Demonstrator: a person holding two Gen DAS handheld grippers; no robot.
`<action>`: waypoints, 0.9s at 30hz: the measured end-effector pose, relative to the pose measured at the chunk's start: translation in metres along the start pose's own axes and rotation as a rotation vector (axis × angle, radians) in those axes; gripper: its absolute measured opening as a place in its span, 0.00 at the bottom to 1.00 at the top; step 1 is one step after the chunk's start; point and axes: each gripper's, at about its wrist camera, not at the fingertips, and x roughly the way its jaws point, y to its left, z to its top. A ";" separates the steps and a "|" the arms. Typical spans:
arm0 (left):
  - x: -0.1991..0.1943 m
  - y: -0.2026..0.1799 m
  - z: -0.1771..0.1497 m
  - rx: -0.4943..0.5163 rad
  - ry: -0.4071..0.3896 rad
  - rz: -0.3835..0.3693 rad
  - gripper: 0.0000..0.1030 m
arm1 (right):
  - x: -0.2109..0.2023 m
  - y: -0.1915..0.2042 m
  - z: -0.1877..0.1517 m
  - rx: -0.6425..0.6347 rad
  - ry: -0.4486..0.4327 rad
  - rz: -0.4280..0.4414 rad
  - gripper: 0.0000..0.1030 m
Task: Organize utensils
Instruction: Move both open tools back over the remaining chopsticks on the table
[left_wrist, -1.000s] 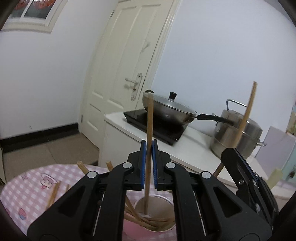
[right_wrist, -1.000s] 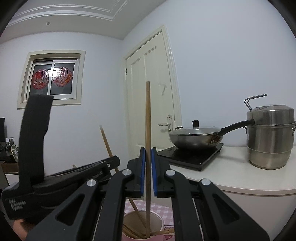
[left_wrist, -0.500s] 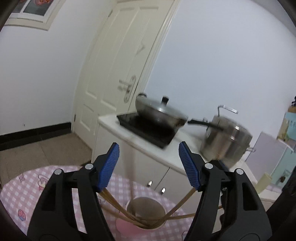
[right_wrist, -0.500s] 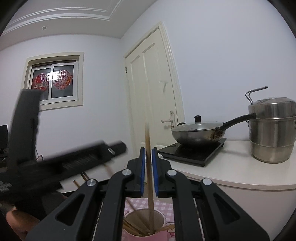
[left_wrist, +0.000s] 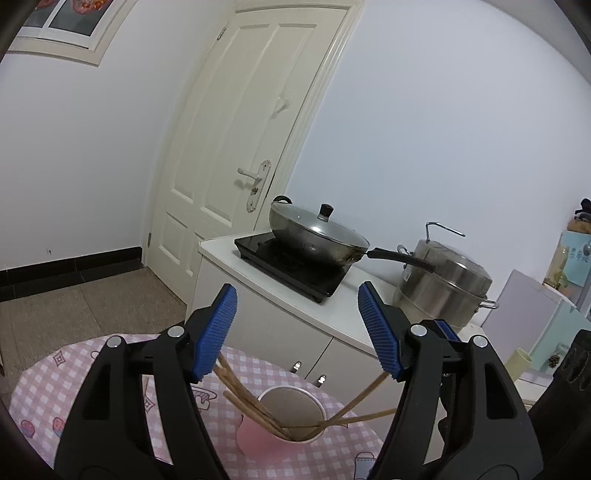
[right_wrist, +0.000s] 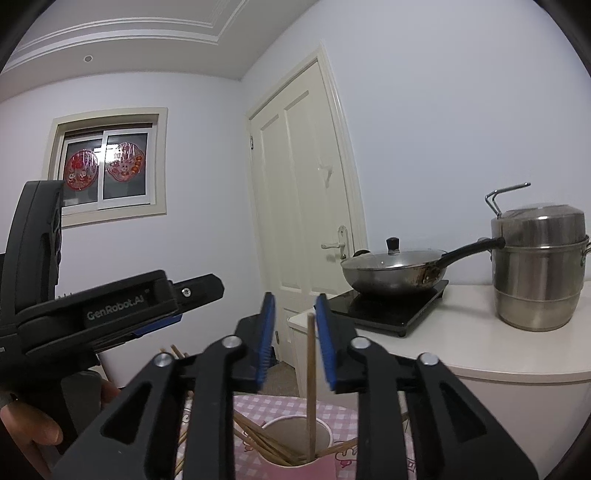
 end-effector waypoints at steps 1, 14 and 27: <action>-0.004 0.000 0.001 0.003 0.002 0.002 0.66 | -0.002 0.001 0.002 -0.002 -0.002 -0.002 0.23; -0.065 0.029 -0.009 0.085 0.039 0.092 0.72 | -0.040 0.029 -0.006 -0.048 0.055 0.002 0.31; -0.080 0.086 -0.051 0.194 0.193 0.213 0.74 | -0.027 0.064 -0.065 -0.030 0.238 0.072 0.31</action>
